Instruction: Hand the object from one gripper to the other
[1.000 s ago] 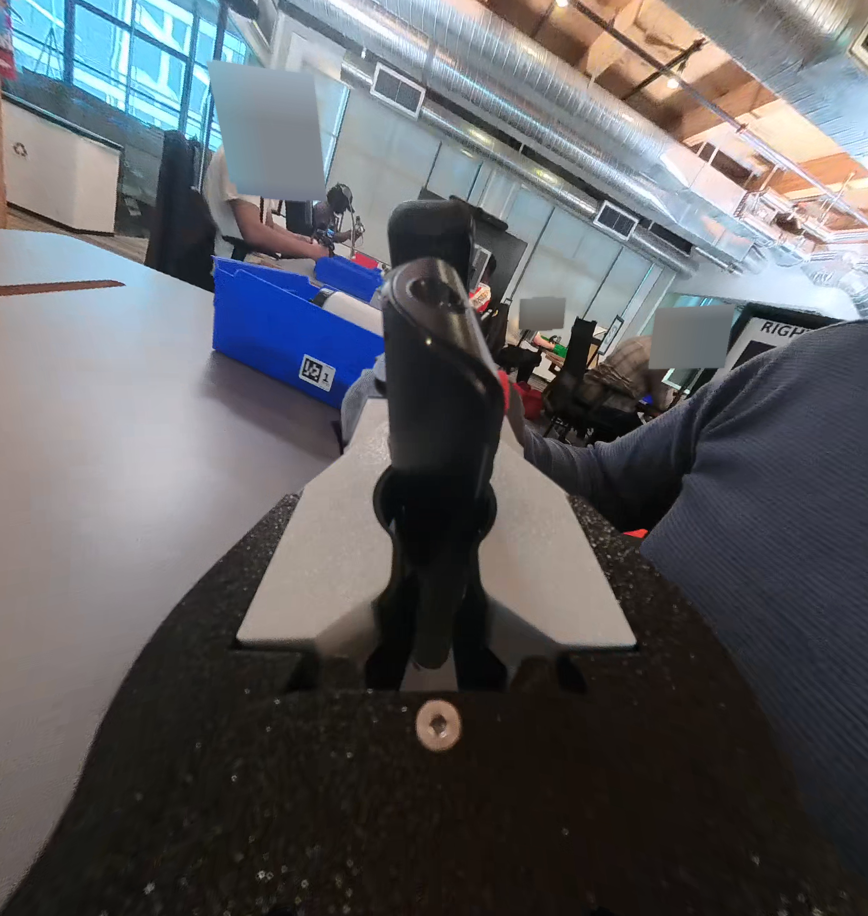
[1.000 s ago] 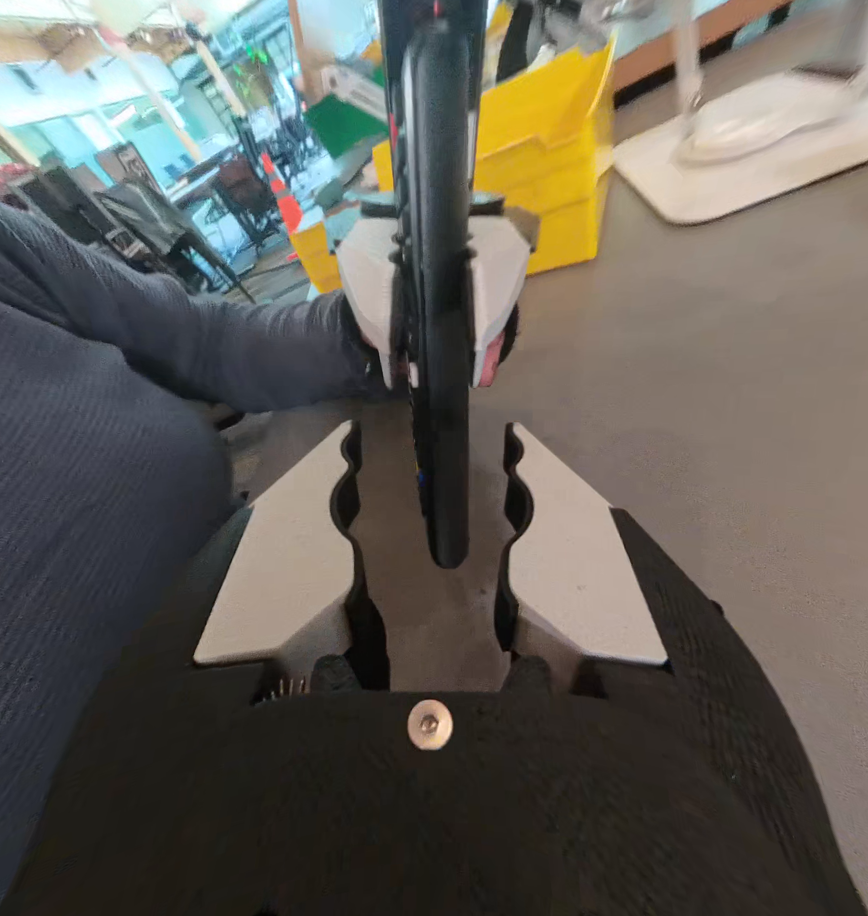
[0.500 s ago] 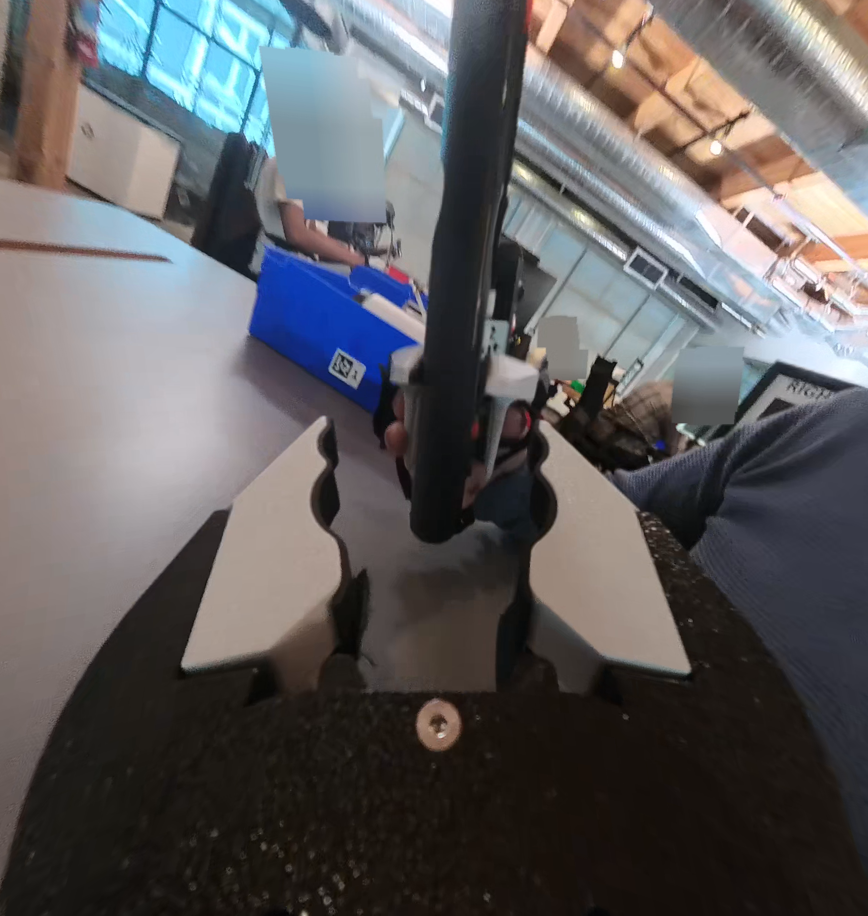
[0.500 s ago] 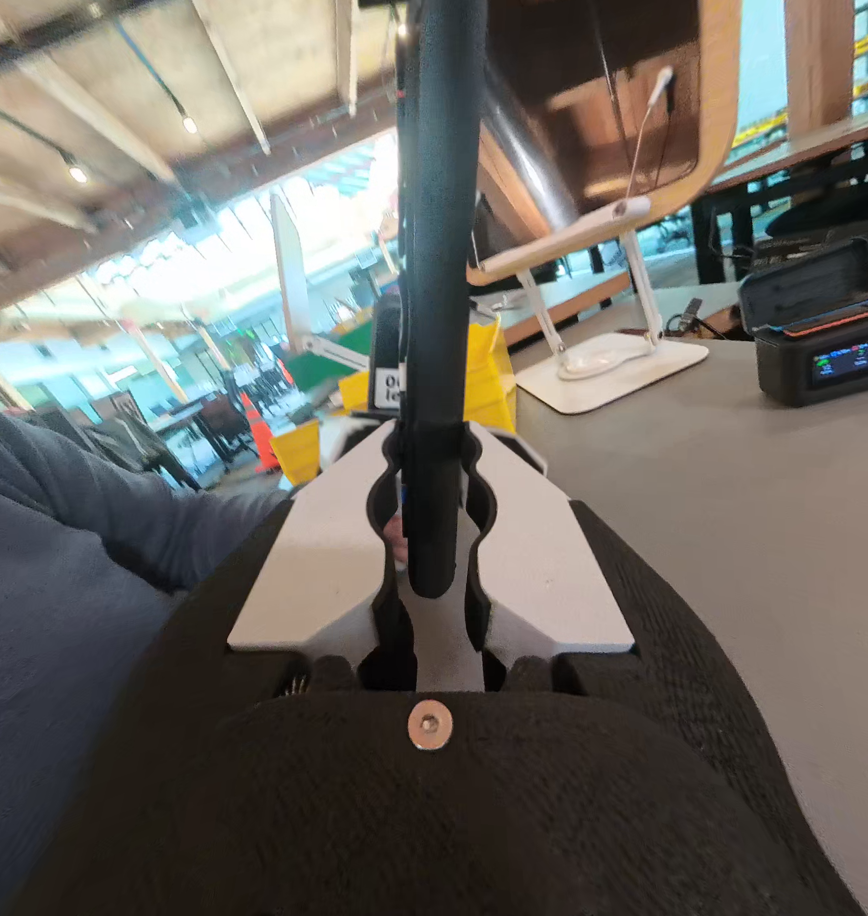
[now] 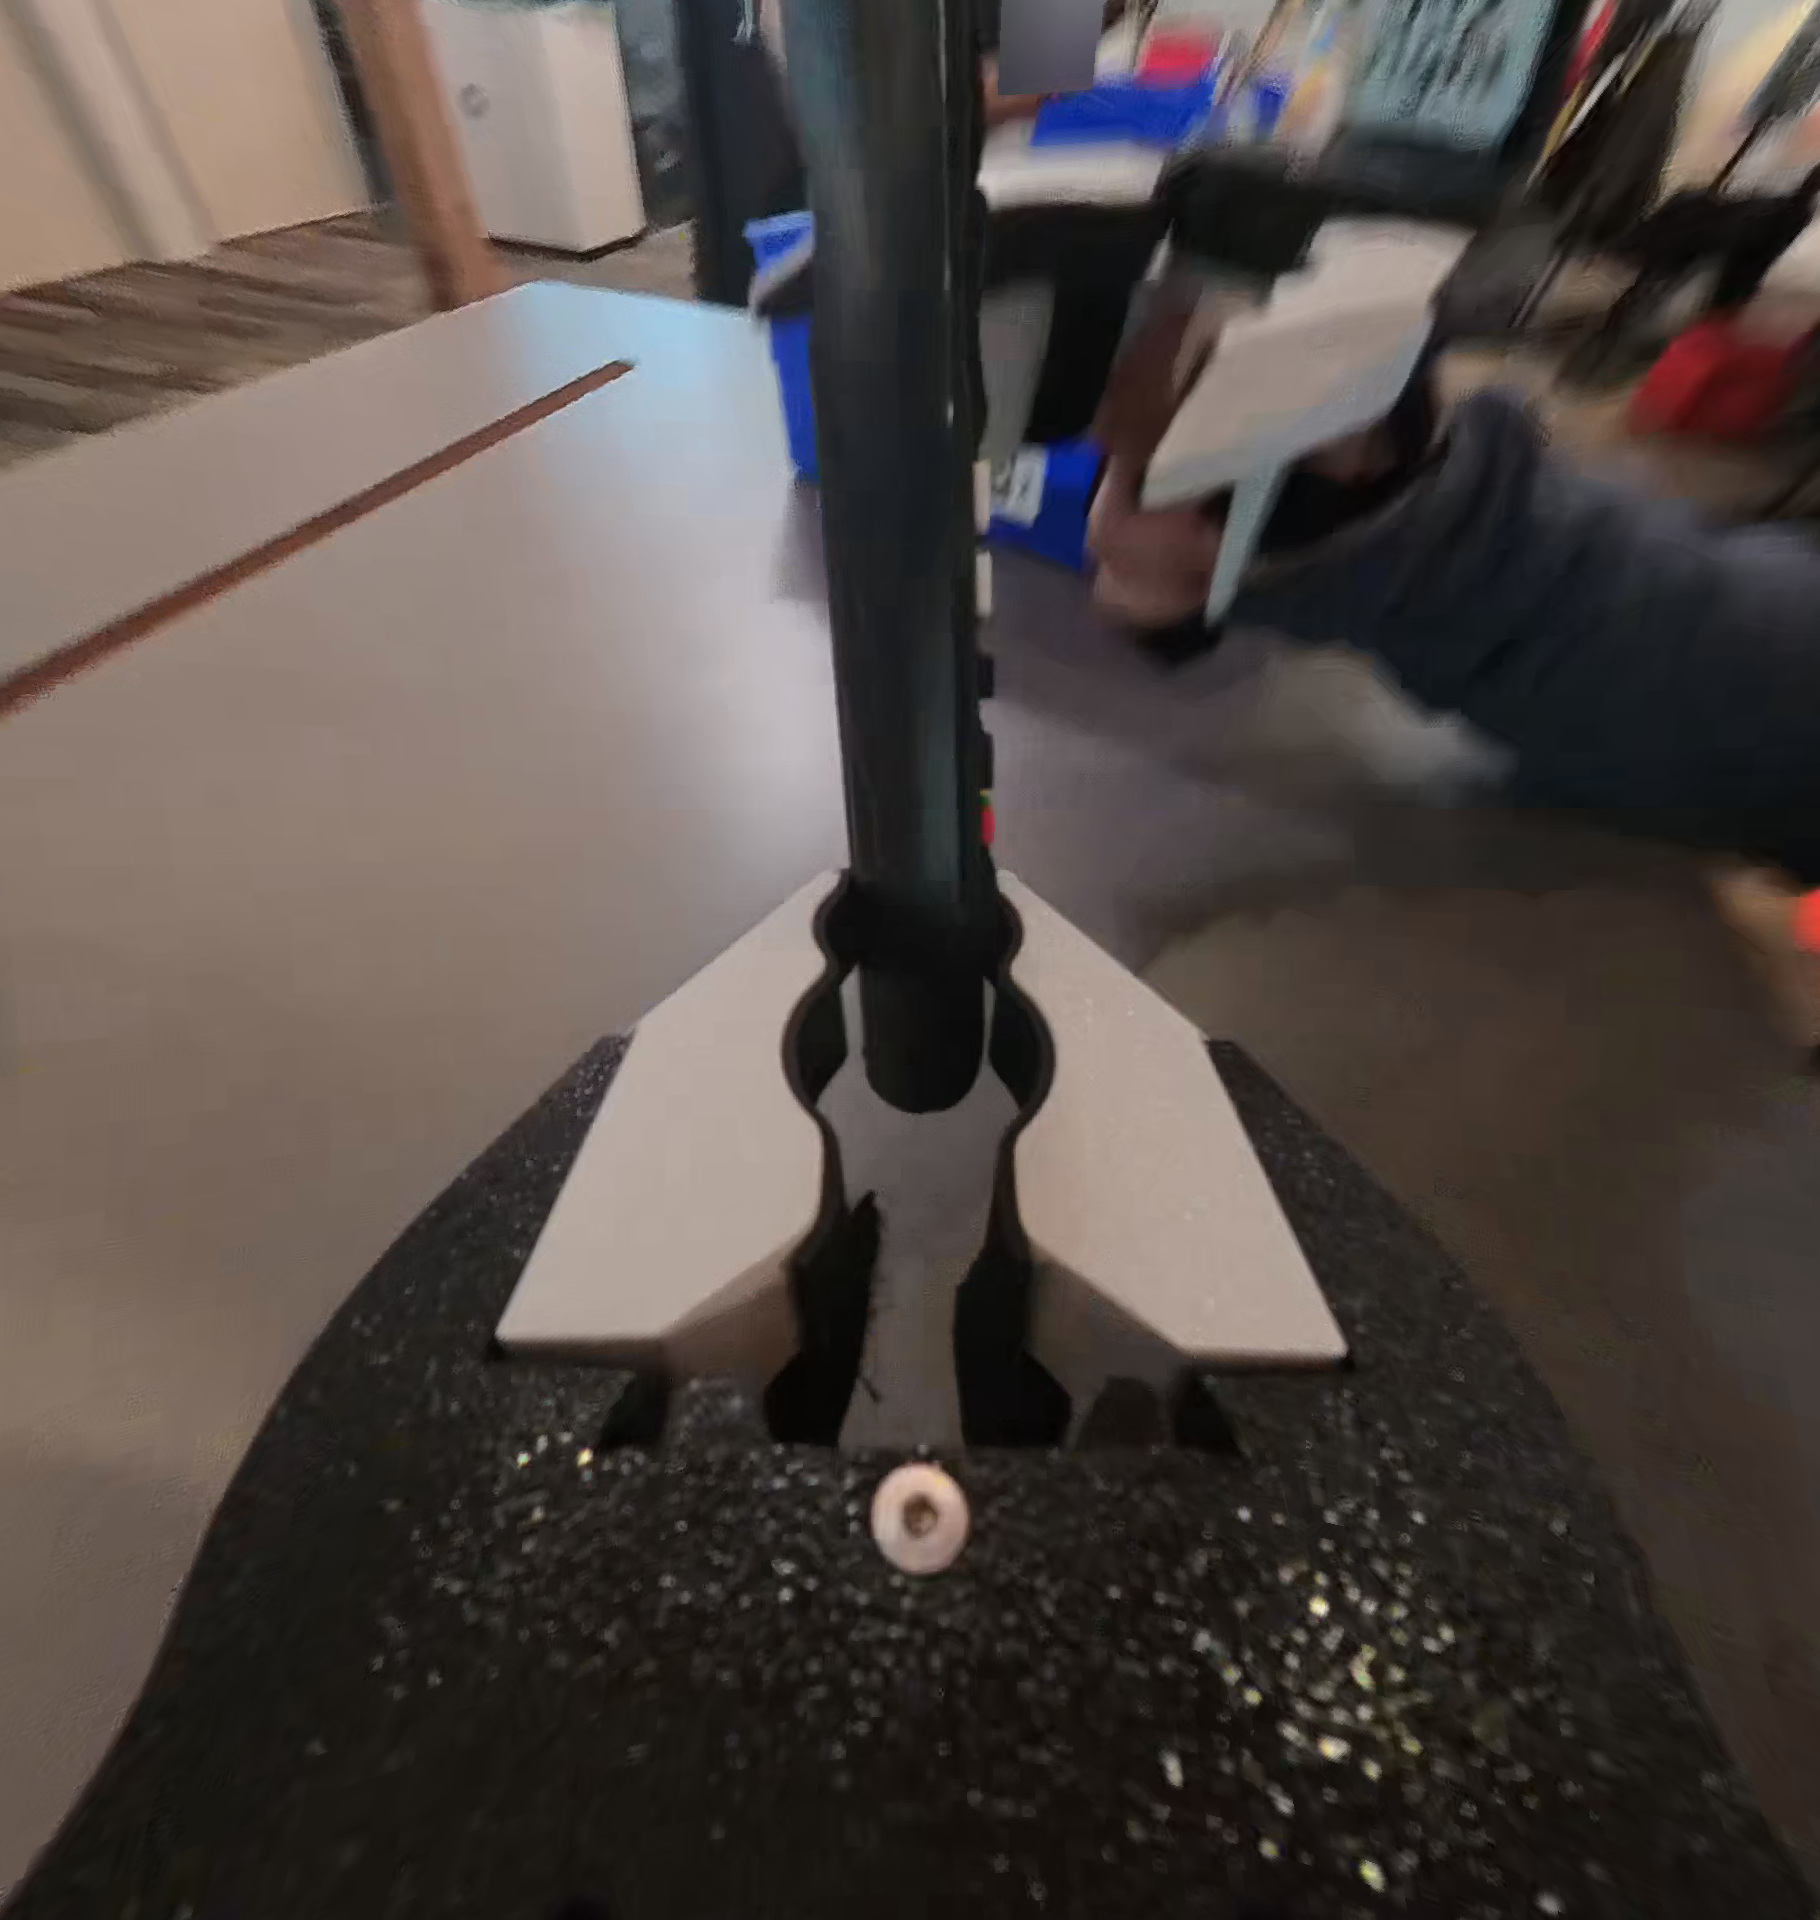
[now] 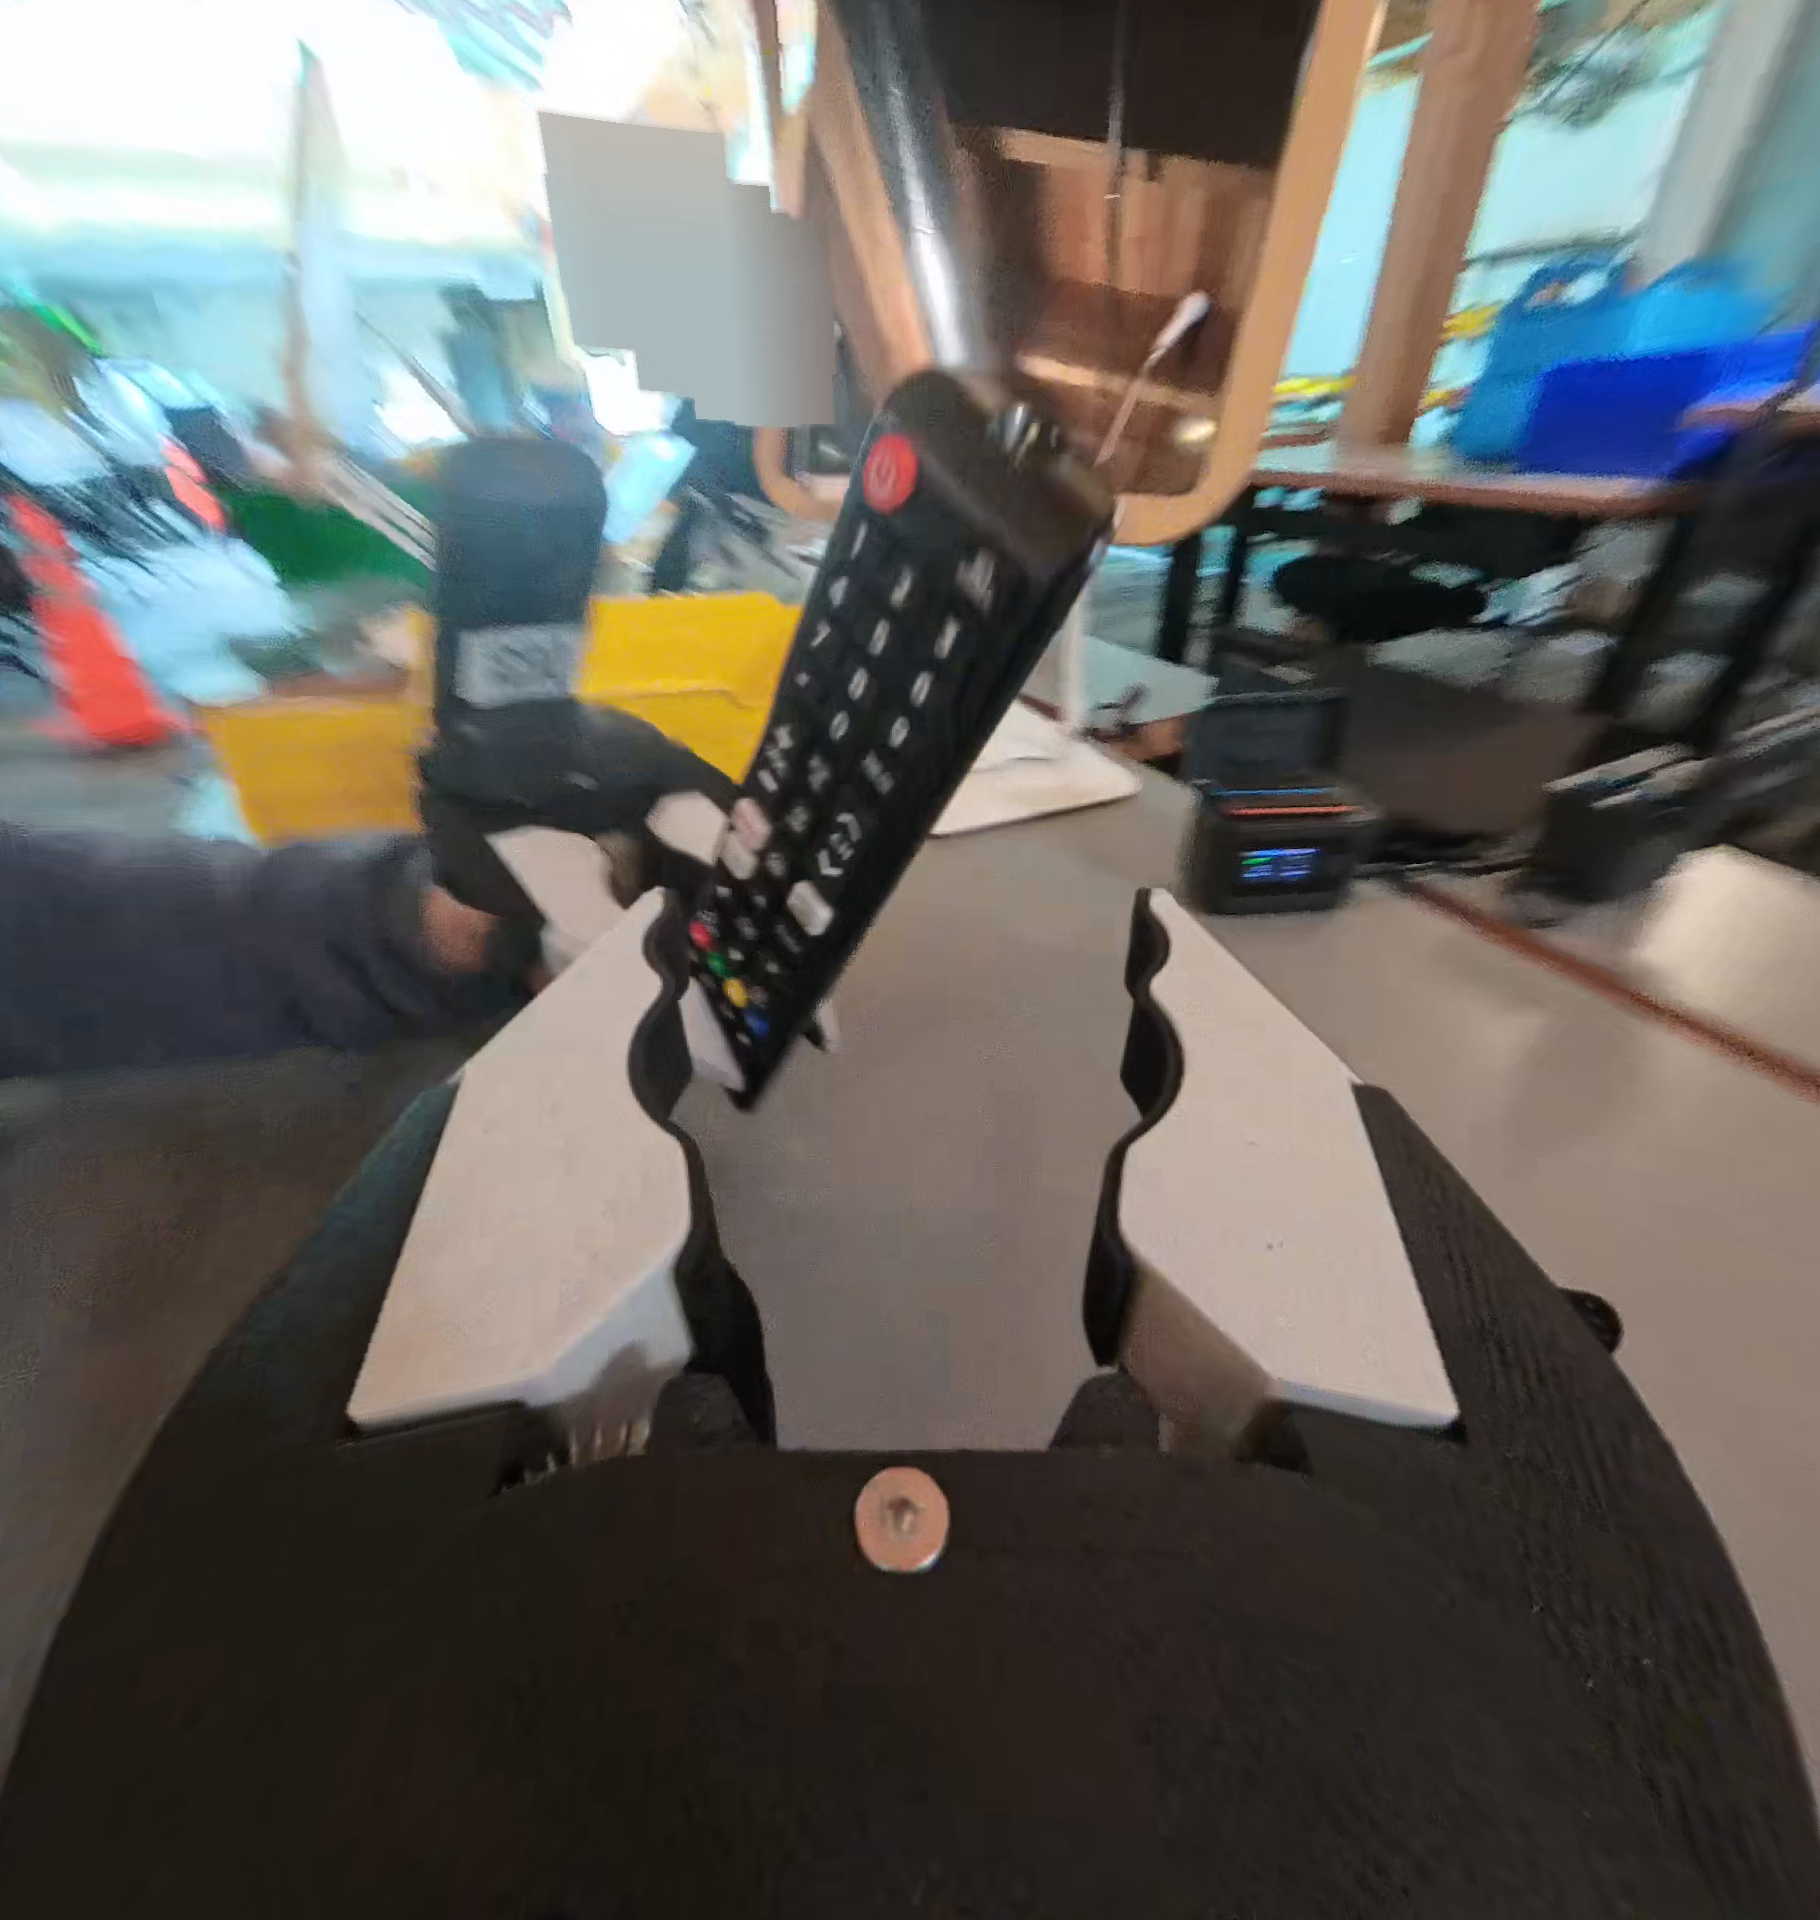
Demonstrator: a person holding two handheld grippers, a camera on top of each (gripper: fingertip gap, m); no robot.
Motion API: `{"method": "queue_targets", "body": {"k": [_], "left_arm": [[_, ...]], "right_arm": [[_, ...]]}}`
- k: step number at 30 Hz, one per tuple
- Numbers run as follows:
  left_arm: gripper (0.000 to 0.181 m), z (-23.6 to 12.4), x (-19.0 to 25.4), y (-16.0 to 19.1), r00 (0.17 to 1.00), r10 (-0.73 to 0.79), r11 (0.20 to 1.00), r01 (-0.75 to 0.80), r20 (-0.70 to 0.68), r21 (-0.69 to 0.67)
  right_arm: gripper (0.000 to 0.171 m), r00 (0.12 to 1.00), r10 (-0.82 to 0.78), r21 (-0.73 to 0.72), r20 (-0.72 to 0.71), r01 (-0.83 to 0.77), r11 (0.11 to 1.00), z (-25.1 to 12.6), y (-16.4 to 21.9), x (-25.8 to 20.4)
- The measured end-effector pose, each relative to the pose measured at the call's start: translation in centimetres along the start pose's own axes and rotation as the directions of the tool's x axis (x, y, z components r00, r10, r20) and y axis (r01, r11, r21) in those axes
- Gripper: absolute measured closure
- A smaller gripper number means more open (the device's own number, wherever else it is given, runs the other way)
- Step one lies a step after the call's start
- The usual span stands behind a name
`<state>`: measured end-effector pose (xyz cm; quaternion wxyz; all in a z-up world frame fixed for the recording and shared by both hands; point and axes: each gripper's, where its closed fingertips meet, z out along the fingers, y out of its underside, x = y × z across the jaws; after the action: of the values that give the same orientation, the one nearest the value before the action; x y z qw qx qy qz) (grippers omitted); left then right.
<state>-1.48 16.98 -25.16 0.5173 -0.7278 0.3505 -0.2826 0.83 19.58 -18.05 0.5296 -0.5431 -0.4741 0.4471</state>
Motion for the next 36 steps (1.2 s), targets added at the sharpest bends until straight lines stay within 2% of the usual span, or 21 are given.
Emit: {"method": "queue_targets", "body": {"k": [2,4,7,9,11,13,16,20,21,24,26,28,30,33,36], "left_arm": [[0.160,-0.3,-1.0,1.2,0.981,0.173,0.980,-0.163,0.084,-0.115],[0.160,-0.7,-1.8,2.3,0.935,0.331,0.927,-0.298,0.126,-0.229],[0.161,-0.9,-2.2,3.5,0.865,0.489,0.838,-0.429,0.115,-0.338],[0.161,-0.9,-2.2,4.0,0.828,0.552,0.791,-0.482,0.099,-0.378],[0.161,-0.8,-1.8,4.2,0.801,0.595,0.758,-0.527,0.074,-0.385],[0.160,-0.8,-1.8,4.2,0.774,0.629,0.732,-0.559,0.071,-0.389],[0.160,-0.8,-1.7,3.9,0.740,0.669,0.705,-0.602,0.069,-0.374],[0.157,-1.1,-2.5,2.3,0.688,0.701,0.704,-0.622,0.191,-0.343],[0.154,-1.2,-2.9,1.5,0.682,0.685,0.726,-0.612,0.255,-0.315],[0.117,-2.0,-4.0,-1.0,0.699,0.568,0.818,-0.538,0.435,-0.204],[0.104,-2.7,-5.0,-1.9,0.711,0.455,0.876,-0.464,0.537,-0.128],[0.097,-3.2,-5.8,-2.2,0.711,0.369,0.909,-0.409,0.598,-0.074],[0.096,-3.6,-6.5,-2.1,0.713,0.316,0.926,-0.377,0.626,-0.037],[0.100,-3.6,-7.1,-1.6,0.751,0.227,0.951,-0.307,0.620,0.023],[0.101,-3.5,-7.9,-0.8,0.776,0.159,0.972,-0.233,0.611,0.043]], "right_arm": [[0.085,0.985,-0.162,-0.043,-0.053,0.160,0.986,-1.0,0.0,0.7],[0.083,0.939,-0.338,-0.095,-0.063,0.332,0.939,-1.6,0.3,0.4],[0.091,0.790,-0.612,-0.176,-0.023,0.600,0.781,-1.6,1.4,-1.1],[0.103,0.693,-0.720,-0.240,0.031,0.705,0.668,-1.3,2.8,-1.8],[0.115,0.631,-0.770,-0.306,0.095,0.754,0.581,-1.0,4.3,-2.0],[0.122,0.601,-0.787,-0.337,0.139,0.776,0.533,-1.1,5.3,-2.1],[0.134,0.605,-0.768,-0.363,0.210,0.778,0.514,-1.3,6.4,-2.5],[0.144,0.625,-0.748,-0.398,0.223,0.759,0.515,-1.4,6.6,-2.4],[0.146,0.634,-0.747,-0.396,0.199,0.750,0.530,-1.5,6.1,-2.2],[0.148,0.652,-0.755,-0.375,0.065,0.717,0.587,-2.1,3.2,-1.1],[0.148,0.642,-0.759,-0.369,-0.110,0.682,0.631,-3.8,-0.3,0.5],[0.148,0.591,-0.727,-0.396,-0.348,0.611,0.686,-7.3,-4.4,2.9],[0.148,0.507,-0.648,-0.451,-0.568,0.467,0.760,-12.9,-7.1,5.5],[0.148,0.433,-0.461,-0.478,-0.774,0.078,0.875,-21.7,-5.3,7.9],[0.148,0.327,-0.343,-0.429,-0.881,-0.242,0.871,-27.9,-0.6,9.8]]}}
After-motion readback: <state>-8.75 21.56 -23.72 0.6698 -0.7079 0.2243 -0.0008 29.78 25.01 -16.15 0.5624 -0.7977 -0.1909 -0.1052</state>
